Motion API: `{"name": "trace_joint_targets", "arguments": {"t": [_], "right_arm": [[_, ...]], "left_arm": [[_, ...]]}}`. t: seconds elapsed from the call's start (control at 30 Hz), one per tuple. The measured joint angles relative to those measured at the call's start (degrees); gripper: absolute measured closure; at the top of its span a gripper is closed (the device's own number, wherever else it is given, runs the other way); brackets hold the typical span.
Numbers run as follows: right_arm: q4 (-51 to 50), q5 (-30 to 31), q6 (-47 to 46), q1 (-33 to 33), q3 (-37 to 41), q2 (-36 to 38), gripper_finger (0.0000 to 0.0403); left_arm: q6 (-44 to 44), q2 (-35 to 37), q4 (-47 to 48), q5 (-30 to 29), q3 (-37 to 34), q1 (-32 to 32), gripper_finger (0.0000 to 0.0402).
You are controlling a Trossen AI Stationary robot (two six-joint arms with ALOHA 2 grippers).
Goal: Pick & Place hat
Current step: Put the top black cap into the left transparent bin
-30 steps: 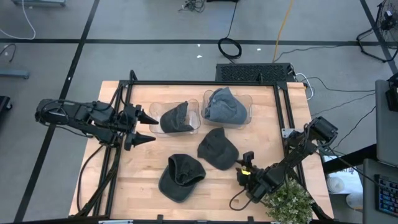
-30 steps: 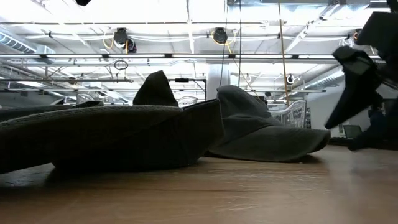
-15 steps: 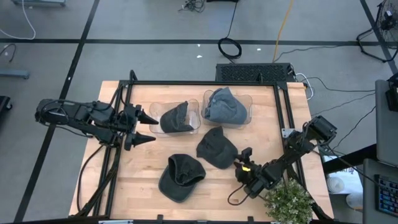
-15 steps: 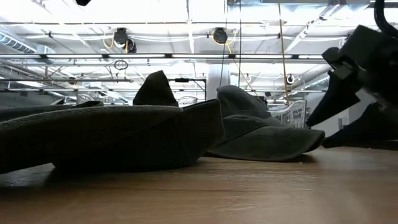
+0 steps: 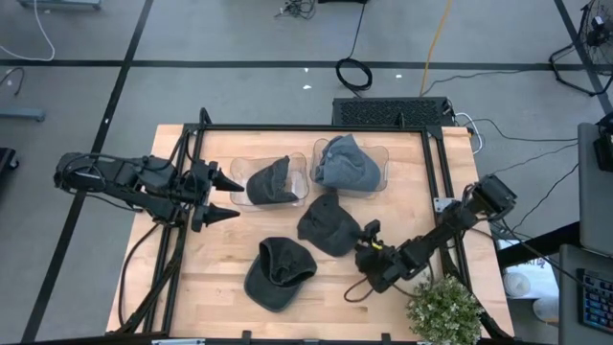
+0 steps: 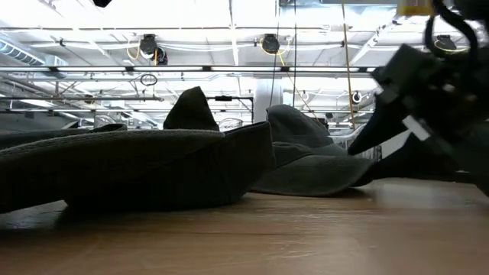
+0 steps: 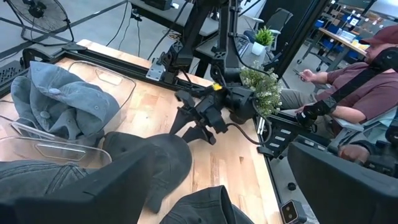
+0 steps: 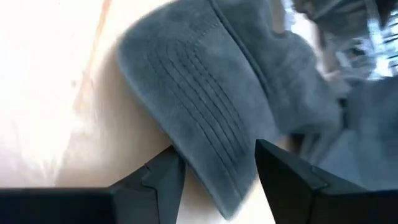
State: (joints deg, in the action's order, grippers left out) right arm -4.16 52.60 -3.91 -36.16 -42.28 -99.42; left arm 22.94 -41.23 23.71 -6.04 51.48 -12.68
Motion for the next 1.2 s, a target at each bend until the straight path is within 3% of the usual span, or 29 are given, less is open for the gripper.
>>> {"name": "trace_joint_targets", "arguments": {"t": [0.17,0.37,0.57,0.73,0.93,1.2], "right_arm": [[10.4,-5.4,7.4,3.0,1.3,-0.1,0.0245],[19.4,-7.0,14.2,4.0,2.1,0.0,0.038],[18.8,-1.4,16.4,0.3,1.2,4.3,0.0399],[15.9,10.3,22.0,-5.6,-2.2,12.5,0.0402],[20.2,23.0,37.0,-7.5,-6.0,19.3,0.0402],[38.5,28.2,61.6,-1.6,-6.1,19.3,0.0402]], "left_arm": [[0.0,0.0,0.0,0.0,0.0,0.0,0.0036],[0.0,0.0,0.0,0.0,0.0,0.0,0.0031],[0.0,0.0,0.0,0.0,0.0,0.0,0.003],[0.0,0.0,-0.1,0.0,0.0,0.0,0.0036],[0.0,0.0,-0.3,0.0,0.0,0.0,0.0028],[-1.1,0.0,-1.0,-0.6,0.0,0.0,0.0026]]}}
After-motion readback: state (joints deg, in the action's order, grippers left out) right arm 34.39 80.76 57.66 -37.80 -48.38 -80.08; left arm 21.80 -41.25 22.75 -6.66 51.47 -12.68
